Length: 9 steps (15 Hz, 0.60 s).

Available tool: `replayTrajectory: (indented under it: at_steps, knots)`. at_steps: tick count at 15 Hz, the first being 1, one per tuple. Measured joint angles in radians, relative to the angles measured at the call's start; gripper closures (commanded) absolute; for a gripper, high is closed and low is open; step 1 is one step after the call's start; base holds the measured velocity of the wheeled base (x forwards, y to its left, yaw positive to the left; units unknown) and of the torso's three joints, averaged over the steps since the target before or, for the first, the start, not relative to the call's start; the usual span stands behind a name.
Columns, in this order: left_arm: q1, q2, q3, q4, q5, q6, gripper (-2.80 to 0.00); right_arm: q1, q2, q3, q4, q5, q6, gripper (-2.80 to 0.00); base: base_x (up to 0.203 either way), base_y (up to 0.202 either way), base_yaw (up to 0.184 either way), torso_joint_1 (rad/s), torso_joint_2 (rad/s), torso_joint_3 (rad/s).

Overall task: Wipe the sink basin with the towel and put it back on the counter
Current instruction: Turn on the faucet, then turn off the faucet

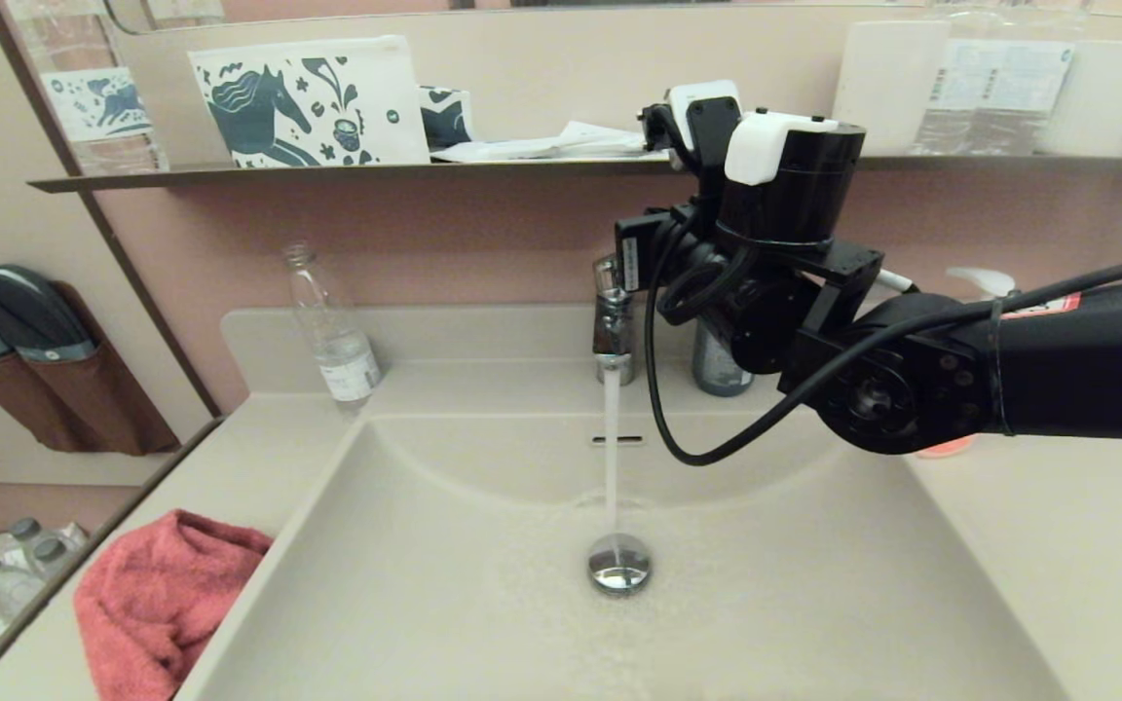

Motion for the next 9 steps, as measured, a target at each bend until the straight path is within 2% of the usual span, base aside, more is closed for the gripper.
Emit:
replayTrajectory:
  at_steps: [9]
  knots:
    - [0.000,0.000,0.000,0.000,0.000,0.000,0.00,-0.022,0.038,-0.060,0.015,0.026,-0.022,0.00,0.000,0.000,0.000,0.000,0.00,0.000]
